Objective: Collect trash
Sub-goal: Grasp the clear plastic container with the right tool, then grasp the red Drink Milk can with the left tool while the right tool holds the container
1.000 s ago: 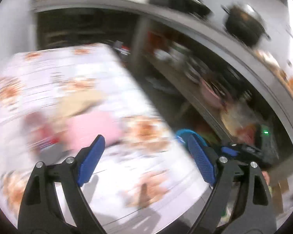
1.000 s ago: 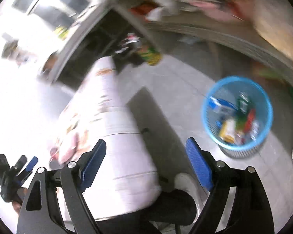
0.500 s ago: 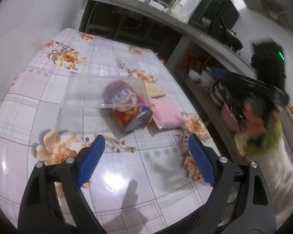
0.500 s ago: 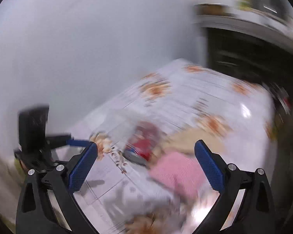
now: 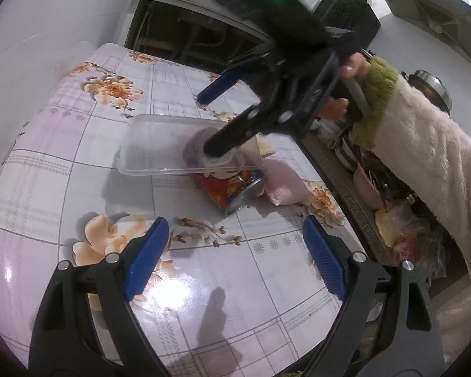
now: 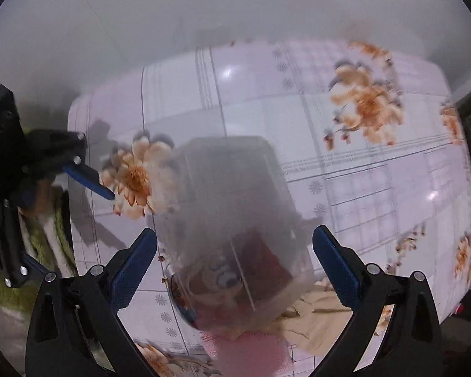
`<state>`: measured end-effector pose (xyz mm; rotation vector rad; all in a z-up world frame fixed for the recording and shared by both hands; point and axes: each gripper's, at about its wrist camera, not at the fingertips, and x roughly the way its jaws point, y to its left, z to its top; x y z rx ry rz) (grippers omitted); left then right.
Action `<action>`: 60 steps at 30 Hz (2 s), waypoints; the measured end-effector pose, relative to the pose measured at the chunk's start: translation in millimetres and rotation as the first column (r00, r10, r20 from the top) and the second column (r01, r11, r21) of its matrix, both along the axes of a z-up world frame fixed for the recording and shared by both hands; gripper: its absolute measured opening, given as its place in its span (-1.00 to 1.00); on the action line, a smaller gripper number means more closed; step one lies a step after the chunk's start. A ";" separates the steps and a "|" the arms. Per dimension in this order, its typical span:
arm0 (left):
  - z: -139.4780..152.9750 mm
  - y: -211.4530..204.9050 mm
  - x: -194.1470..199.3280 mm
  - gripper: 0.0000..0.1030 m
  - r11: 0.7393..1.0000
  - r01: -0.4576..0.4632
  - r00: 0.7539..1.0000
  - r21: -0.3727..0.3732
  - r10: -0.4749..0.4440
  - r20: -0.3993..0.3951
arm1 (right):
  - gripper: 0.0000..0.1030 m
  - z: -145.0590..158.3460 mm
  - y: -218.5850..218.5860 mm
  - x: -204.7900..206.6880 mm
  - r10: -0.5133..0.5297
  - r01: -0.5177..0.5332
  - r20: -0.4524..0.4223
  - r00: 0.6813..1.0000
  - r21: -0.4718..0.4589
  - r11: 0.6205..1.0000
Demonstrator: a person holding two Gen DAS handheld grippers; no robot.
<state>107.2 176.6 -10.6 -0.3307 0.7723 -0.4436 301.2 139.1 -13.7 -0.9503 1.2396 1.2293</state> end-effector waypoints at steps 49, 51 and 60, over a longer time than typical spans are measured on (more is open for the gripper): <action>-31.9 28.6 79.4 0.46 0.949 -0.315 0.902 -0.022 0.292 -0.317 | 0.60 16.5 -262.9 -154.7 -0.961 0.886 -0.061 0.269 0.407 0.222; -35.6 28.9 89.0 0.32 0.945 -0.327 0.886 -0.009 0.303 -0.351 | 0.60 6.6 -272.3 -165.5 -0.971 0.901 -0.085 0.223 0.399 0.172; -2.8 -2.3 57.5 0.29 0.942 -0.327 0.938 0.080 0.334 -0.095 | 0.60 -14.7 -280.3 -176.1 -0.982 0.896 -0.098 0.162 0.431 0.104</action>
